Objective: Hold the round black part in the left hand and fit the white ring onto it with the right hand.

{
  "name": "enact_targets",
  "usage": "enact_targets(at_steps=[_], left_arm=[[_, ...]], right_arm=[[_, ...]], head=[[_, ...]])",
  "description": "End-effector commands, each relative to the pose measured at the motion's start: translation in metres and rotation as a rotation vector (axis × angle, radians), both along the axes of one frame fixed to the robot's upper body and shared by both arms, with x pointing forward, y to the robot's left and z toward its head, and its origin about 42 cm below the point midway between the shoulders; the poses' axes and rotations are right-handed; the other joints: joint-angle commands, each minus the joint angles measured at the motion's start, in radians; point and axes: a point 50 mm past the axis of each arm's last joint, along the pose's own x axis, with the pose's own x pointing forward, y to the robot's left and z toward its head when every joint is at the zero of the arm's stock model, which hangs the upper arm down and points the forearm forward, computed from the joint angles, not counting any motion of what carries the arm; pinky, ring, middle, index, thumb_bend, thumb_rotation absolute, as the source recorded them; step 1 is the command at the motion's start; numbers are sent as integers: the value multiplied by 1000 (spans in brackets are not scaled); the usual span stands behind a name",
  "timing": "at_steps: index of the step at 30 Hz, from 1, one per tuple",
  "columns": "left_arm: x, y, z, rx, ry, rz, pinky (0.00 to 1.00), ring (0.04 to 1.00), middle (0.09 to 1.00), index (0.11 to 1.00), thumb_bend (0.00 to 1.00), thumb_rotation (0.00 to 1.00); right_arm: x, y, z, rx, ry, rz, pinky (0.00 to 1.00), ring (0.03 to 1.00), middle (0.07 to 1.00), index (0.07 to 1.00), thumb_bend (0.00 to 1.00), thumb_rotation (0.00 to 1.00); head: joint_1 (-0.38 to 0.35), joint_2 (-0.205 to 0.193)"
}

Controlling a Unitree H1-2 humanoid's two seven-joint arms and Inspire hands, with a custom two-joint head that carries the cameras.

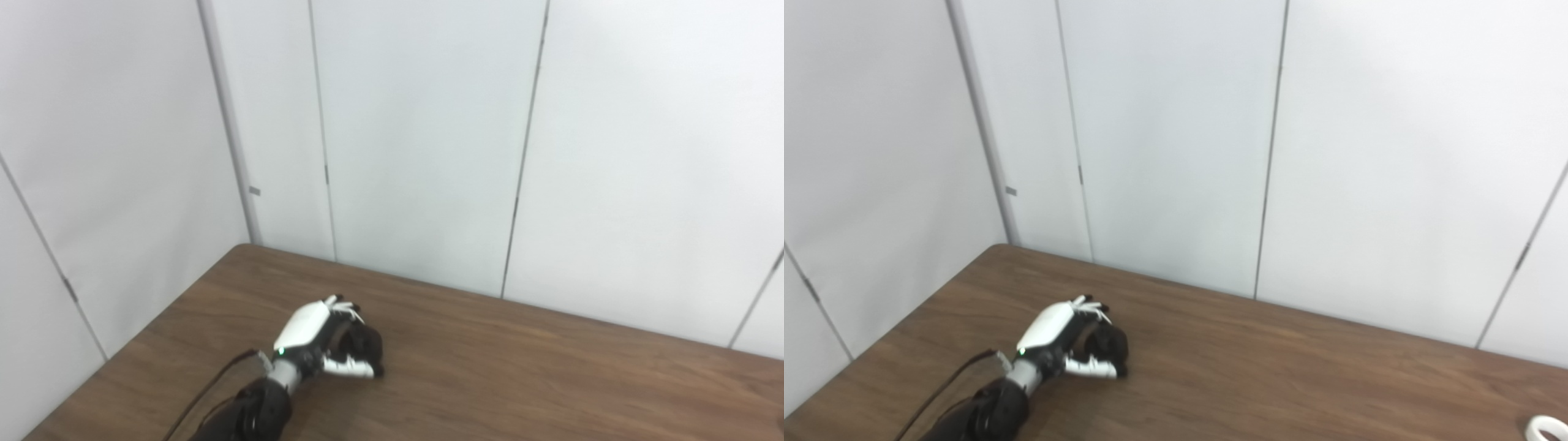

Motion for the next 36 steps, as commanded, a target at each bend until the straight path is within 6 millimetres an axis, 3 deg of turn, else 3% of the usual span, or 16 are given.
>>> enact_targets(at_steps=[1, 6, 9, 10, 12, 14, 16, 18, 21, 26, 36], left_arm=[[-13, -26, -18, 30, 104, -110, 1000, 989, 865, 478, 521, 45], [-32, -62, -15, -3, 103, -242, 1000, 987, 864, 478, 520, 45], [-41, -75, -14, -11, 111, -288, 1000, 989, 865, 479, 520, 45], [-43, -77, -14, -12, 115, -297, 1000, 990, 868, 479, 521, 46], [-47, -81, -14, -18, 118, -319, 1000, 991, 869, 479, 521, 46], [-53, -85, -15, -27, 117, -347, 1000, 989, 869, 479, 520, 45], [-58, -88, -16, -43, 118, -373, 1000, 988, 867, 479, 520, 45], [-62, -89, -17, -55, 123, -395, 1000, 991, 868, 479, 520, 44], [-71, -92, -18, -55, 126, -427, 1000, 982, 862, 479, 519, 43], [-80, -94, -22, -57, 128, -464, 1000, 967, 850, 480, 518, 41], [-86, -86, -26, -28, 135, -484, 1000, 978, 851, 481, 518, 39]], right_arm=[[12, 1, 32, -98, -133, 4, 800, 910, 937, 877, 701, 695], [29, 6, 64, -201, -181, -18, 860, 929, 946, 862, 576, 544], [37, 7, 77, -252, -190, -50, 867, 934, 942, 854, 504, 342], [39, 8, 81, -267, -188, -62, 889, 936, 934, 846, 510, 248], [44, 7, 88, -313, -179, -89, 901, 936, 929, 841, 523, 190], [50, 5, 97, -329, -174, -103, 867, 938, 932, 838, 585, 69], [56, 2, 103, -341, -154, -124, 936, 971, 952, 848, 658, 14], [63, -2, 106, -383, -126, -140, 966, 990, 965, 857, 721, 7], [78, -12, 108, -472, -85, -147, 948, 999, 982, 858, 824, 166], [106, -21, 119, -618, 8, -146, 922, 1000, 1000, 834, 934, 221], [156, -26, 143, -811, 134, -105, 985, 1000, 1000, 785, 942, 203]], head=[[-40, 10], [-162, 26], [-213, 28], [-228, 30], [-274, 33], [-328, 35], [-379, 34], [-463, 31], [-528, 27], [-587, 25], [-636, 27]])
